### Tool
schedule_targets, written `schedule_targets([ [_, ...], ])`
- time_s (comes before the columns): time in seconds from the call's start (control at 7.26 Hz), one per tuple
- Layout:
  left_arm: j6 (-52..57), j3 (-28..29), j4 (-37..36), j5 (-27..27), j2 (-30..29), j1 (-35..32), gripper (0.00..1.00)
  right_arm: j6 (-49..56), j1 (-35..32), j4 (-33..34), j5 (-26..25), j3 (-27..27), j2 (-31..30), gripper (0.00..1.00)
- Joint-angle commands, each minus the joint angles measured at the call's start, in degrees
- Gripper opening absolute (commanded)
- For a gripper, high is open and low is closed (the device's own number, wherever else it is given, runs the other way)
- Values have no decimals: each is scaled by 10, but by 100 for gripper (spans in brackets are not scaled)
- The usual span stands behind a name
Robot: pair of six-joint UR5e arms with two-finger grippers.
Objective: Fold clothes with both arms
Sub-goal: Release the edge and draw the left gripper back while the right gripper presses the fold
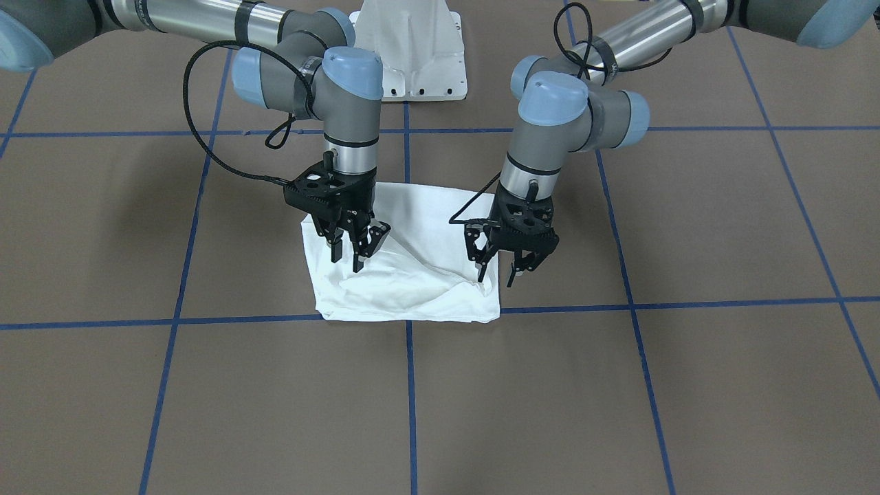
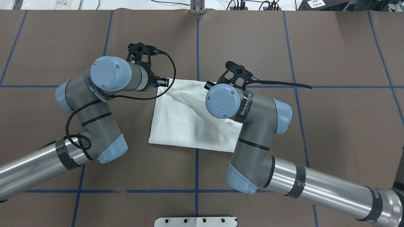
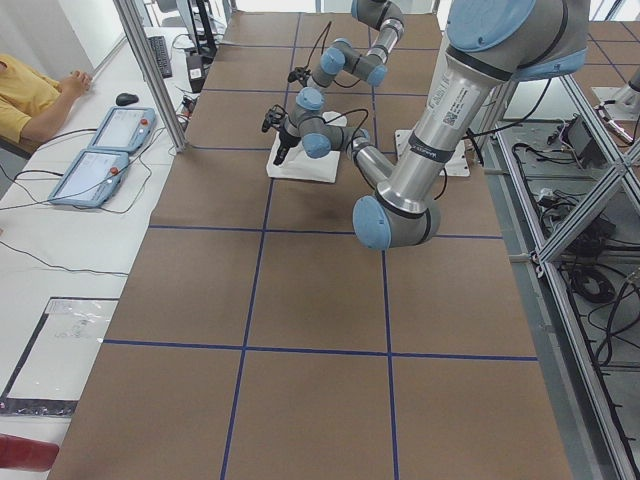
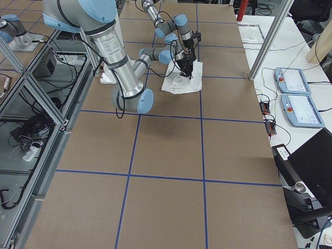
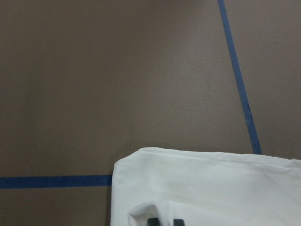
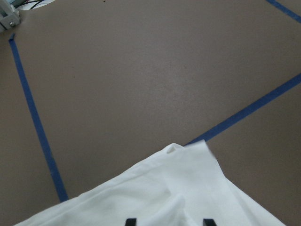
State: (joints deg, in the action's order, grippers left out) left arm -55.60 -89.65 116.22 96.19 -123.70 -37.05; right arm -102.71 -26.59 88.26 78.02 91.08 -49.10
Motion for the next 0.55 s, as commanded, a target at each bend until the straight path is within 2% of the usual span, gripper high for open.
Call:
schedule_targets([
  [0.0,93,-23,1,44,27,-43,100,10,21,1,1,-24,29,100],
  [0.28,88,-23,1,44,28,-43,100,30,30,-1,-1,-39,33,100],
  [0.41,86,-24,1,44,34,-42,100,44,10,0,0,-45,38,100],
])
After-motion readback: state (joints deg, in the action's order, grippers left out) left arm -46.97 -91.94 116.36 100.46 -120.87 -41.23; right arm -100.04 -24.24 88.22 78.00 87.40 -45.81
